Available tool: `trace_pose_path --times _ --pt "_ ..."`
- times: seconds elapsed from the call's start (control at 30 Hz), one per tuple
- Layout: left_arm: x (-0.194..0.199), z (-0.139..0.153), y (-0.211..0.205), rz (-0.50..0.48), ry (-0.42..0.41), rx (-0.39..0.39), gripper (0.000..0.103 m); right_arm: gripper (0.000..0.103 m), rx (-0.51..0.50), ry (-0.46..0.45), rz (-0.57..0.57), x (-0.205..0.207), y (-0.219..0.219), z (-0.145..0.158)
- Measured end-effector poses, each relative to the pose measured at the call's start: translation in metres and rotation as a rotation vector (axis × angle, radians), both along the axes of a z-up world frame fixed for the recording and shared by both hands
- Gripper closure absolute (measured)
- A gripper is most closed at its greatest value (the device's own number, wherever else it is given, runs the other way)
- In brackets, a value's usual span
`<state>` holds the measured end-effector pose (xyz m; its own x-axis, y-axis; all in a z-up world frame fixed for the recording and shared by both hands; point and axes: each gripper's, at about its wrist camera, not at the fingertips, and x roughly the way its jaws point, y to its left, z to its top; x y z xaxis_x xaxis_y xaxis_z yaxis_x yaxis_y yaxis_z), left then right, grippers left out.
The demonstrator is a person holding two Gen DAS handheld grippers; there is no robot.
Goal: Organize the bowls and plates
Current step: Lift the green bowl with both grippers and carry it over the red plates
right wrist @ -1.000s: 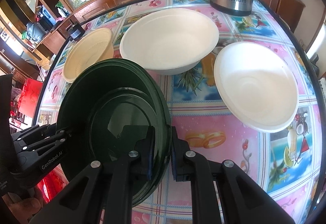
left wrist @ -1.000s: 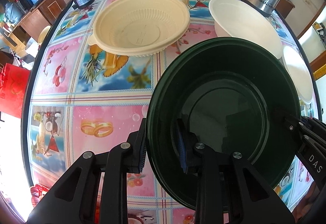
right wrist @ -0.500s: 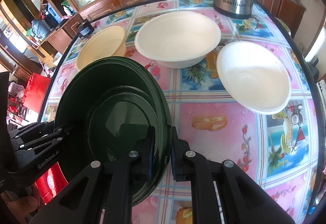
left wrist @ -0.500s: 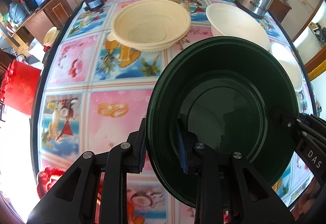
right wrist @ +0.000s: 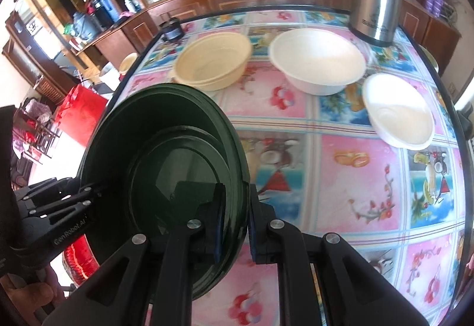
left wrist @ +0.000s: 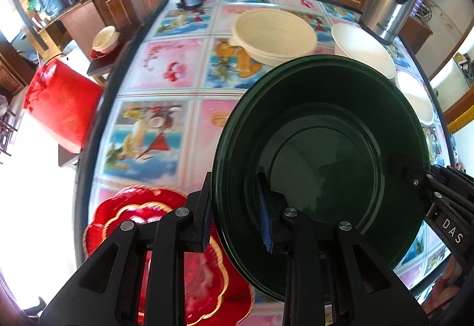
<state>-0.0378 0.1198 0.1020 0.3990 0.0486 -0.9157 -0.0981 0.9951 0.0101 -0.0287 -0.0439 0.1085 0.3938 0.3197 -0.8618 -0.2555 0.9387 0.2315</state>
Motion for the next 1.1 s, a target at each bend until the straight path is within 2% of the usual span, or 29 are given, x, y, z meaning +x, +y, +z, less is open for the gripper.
trace_pose_path --times 0.3,0.57,1.1 --pt "-0.041 0.006 0.045 0.061 -0.007 0.006 0.077 0.090 0.001 -0.024 0.078 -0.025 0.041 0.011" --pt "-0.074 -0.001 0.084 0.127 0.009 0.009 0.077 0.089 -0.006 -0.012 0.162 -0.048 0.081 0.004" --pt "-0.100 -0.017 0.123 0.175 0.039 0.003 0.077 0.087 -0.042 0.009 0.248 -0.069 0.129 -0.007"
